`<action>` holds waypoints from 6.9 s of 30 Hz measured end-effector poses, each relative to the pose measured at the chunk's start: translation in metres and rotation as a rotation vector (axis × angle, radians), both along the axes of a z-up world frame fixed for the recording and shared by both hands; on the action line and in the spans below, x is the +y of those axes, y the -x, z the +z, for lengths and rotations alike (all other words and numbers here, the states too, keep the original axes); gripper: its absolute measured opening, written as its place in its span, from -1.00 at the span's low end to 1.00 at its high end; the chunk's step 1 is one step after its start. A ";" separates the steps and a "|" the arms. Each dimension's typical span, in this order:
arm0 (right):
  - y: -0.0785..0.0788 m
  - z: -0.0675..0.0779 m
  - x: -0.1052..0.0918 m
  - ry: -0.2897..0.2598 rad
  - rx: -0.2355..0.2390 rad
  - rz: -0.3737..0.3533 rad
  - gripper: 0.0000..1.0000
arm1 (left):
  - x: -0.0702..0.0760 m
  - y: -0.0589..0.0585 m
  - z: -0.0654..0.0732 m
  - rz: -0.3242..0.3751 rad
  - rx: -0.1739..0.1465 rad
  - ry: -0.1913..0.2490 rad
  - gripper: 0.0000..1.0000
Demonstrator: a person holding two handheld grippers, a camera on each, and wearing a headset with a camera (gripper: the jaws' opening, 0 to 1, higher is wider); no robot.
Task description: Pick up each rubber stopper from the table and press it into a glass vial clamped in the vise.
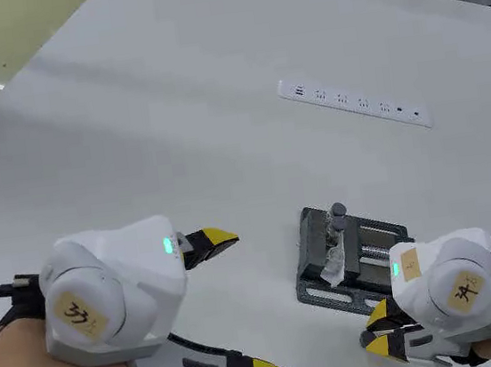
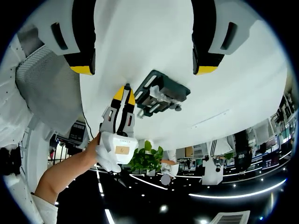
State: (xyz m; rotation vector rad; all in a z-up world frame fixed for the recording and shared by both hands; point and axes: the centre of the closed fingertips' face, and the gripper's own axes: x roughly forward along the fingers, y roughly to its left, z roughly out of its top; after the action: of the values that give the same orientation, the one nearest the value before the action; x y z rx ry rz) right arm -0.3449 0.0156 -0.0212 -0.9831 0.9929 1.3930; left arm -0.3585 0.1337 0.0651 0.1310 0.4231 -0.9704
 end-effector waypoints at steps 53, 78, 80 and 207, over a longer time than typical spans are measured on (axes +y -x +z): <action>-0.074 0.060 0.055 -0.123 0.011 -0.135 -0.90 | 0.010 -0.036 -0.004 0.057 -0.025 0.107 0.81; -0.072 0.050 0.052 -0.091 0.031 -0.124 -0.90 | 0.010 -0.035 -0.009 0.063 -0.016 0.115 0.80; -0.072 0.049 0.051 -0.091 0.031 -0.124 -0.90 | 0.009 -0.035 -0.008 0.062 -0.016 0.116 0.80; -0.072 0.049 0.052 -0.005 -0.019 0.005 -1.00 | 0.005 -0.040 -0.009 0.060 -0.011 0.132 0.74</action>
State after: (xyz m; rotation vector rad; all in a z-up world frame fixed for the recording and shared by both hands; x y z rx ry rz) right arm -0.2731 0.0677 0.0277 -0.9937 0.9732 1.3877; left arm -0.3186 0.1389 0.0560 0.0041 0.3500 -0.9350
